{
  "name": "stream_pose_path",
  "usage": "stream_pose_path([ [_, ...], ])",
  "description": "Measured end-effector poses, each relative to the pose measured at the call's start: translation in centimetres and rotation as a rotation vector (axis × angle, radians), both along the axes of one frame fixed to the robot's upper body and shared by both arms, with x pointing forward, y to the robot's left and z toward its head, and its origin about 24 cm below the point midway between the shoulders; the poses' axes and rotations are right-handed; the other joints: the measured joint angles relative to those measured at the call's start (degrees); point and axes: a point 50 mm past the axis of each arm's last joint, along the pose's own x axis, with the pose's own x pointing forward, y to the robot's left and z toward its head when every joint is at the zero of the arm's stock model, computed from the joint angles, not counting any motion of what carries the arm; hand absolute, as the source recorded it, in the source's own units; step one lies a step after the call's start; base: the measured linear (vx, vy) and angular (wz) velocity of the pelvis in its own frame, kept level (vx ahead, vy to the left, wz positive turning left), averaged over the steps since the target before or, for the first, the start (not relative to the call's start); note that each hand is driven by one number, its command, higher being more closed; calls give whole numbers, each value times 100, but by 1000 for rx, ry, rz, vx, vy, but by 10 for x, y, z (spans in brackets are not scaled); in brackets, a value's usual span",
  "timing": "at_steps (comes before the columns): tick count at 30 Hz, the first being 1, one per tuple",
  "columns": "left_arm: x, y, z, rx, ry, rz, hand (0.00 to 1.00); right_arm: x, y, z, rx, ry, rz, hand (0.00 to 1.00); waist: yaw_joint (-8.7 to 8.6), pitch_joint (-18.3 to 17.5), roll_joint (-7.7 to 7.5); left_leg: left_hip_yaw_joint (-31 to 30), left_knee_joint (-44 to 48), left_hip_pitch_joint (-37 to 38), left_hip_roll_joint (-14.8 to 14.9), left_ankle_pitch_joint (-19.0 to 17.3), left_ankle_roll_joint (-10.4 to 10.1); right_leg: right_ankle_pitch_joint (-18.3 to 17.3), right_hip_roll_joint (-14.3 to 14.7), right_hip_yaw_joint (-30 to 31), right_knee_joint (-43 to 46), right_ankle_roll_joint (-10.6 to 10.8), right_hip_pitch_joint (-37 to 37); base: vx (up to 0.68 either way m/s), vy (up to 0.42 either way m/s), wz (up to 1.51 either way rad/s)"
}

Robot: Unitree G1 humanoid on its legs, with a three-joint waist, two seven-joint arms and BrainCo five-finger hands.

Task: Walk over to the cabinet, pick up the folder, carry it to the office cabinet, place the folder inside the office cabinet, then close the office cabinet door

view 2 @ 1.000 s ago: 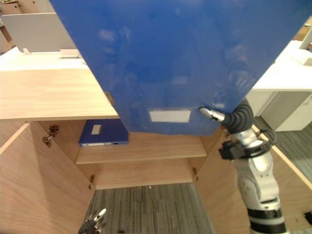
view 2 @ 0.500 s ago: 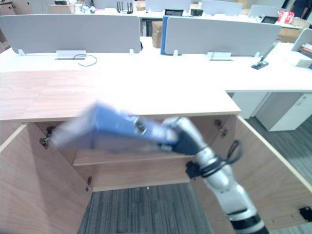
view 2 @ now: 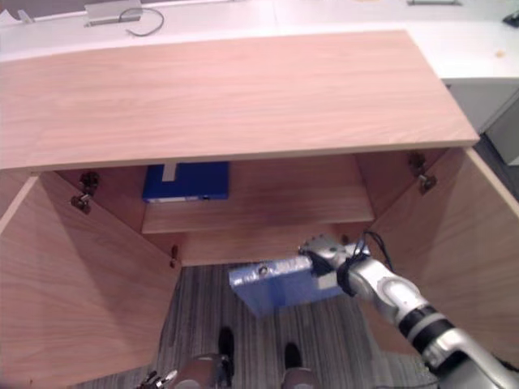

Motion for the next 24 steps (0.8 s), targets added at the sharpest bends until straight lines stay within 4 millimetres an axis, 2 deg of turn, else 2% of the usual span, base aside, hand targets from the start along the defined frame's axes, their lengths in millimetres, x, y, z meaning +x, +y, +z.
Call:
stream_pose_path([
  [1,1,-1,0,-1,-6,3,0,5,-1,7,103,-10,-50,100,-1,27,24,-1,46,-64,10,-16,3,0,7,0,34,0,-64,5,30,-2],
  [4,11,-8,2,-24,-49,29,0,29,-10,49,684,-78,-225,100,-32,335,235,10,383,-319,51,-133,52,-42,40,-11,331,27,-311,-26,37,-6],
  [5,15,-11,2,-34,-63,36,0,37,-14,58,795,-94,-265,100,-12,486,327,18,615,-452,75,-227,62,-154,50,-12,580,35,-462,-76,43,-7],
  [6,18,-12,3,-38,-74,40,0,39,-19,61,885,-88,-290,100,9,562,350,19,759,-529,96,-280,77,-242,55,-10,782,46,-566,-121,32,-5],
  [7,26,-12,6,-45,-105,53,0,42,-25,65,1098,-80,-343,100,57,736,362,27,1166,-775,127,-443,79,-544,67,0,1452,55,-930,-117,10,-4],
  [9,32,-12,8,-51,-134,66,0,43,-25,66,1309,-58,-372,100,122,852,356,80,1736,-1120,152,-692,76,-930,50,-5,2269,60,-1440,-138,-6,-9],
  [10,32,-12,8,-51,-134,66,0,43,-25,66,1309,-58,-372,100,122,852,356,80,1736,-1120,152,-692,76,-930,50,-5,2269,60,-1440,-126,-12,-4],
  [11,37,-13,11,-61,-166,89,0,42,-17,71,1518,-25,-351,100,114,945,361,109,2410,-1481,157,-987,97,-1368,-29,-6,3164,69,-1854,-101,-20,6],
  [12,42,-13,14,-66,-193,107,0,41,-11,78,1632,-8,-316,100,116,1035,358,85,2830,-1689,185,-1178,83,-1610,-29,-25,3650,51,-2077,-98,-24,9],
  [14,46,-12,17,-70,-219,124,0,38,-7,91,1753,-10,-261,100,117,1145,359,-17,3382,-1994,207,-1412,74,-1925,-50,-135,4251,27,-2344,-96,-39,24],
  [17,50,-12,19,-80,-240,146,0,34,-12,106,1863,-38,-222,100,133,1257,356,-184,4138,-2599,210,-1659,52,-2323,-138,-341,5093,11,-2847,-65,-37,34],
  [24,61,-11,22,-86,-261,170,0,42,-20,157,2034,-93,-92,100,262,1502,345,-354,4926,-3658,171,-1768,45,-2568,-364,-662,6048,-6,-3871,-60,6,13],
])
